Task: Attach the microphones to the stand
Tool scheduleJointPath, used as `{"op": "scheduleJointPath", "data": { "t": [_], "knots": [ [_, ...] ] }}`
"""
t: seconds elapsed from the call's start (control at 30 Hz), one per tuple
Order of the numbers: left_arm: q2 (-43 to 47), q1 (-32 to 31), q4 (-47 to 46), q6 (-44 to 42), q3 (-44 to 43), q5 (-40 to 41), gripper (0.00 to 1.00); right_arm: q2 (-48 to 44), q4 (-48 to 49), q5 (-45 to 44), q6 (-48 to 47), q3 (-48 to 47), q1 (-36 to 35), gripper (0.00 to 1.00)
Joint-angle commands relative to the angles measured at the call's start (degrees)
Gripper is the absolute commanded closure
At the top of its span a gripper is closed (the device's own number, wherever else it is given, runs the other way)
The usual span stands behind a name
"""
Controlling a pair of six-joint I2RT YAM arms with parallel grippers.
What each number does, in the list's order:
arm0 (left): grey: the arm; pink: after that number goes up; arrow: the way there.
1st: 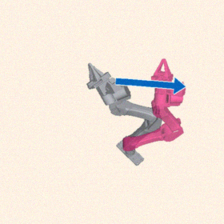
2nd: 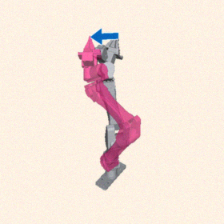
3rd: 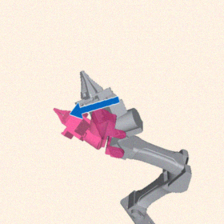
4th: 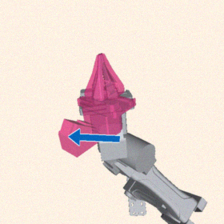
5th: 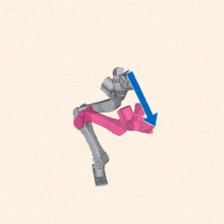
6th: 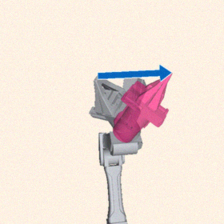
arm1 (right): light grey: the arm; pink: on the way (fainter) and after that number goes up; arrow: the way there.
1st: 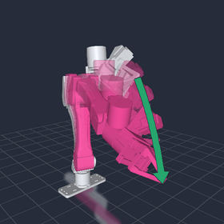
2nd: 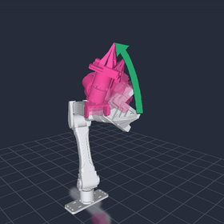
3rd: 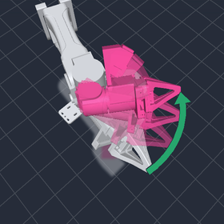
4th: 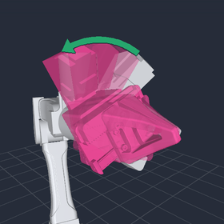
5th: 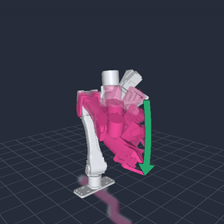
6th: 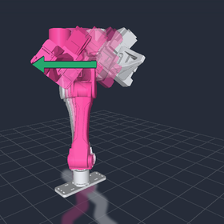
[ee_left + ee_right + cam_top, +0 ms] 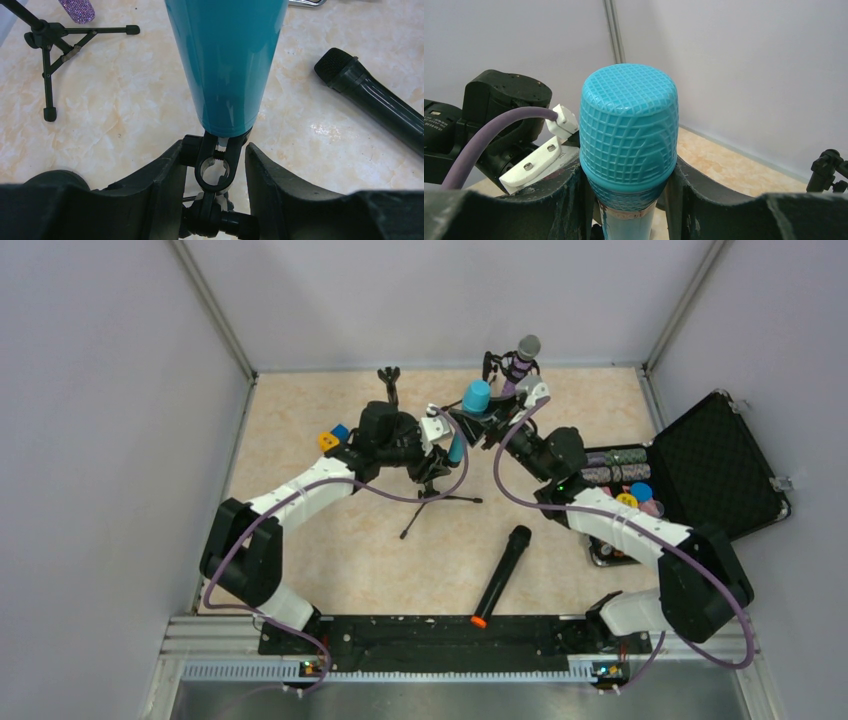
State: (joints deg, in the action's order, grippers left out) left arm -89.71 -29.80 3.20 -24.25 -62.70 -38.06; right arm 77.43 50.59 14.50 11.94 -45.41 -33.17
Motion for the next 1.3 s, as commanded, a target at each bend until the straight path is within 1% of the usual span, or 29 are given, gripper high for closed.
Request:
{"op": "scheduleJointPath", "data": {
  "t": [0.0,0.67,1.27],
  "knots": [
    [2.02,-0.23,-2.34,-0.71,0.79,-0.35,1.00,3.86,-14.02,0.18,-2.90,4.40,-2.19,1.00],
    [2.33,-0.19,-2.76,-0.42,1.18,-0.47,1.00,6.48,-11.44,-1.76,-3.77,8.84,-4.60,1.00],
    [2.58,-0.25,-2.73,-0.51,1.14,-0.93,1.00,10.83,-11.95,-4.30,-4.85,10.38,-7.12,1.00]
  ]
}}
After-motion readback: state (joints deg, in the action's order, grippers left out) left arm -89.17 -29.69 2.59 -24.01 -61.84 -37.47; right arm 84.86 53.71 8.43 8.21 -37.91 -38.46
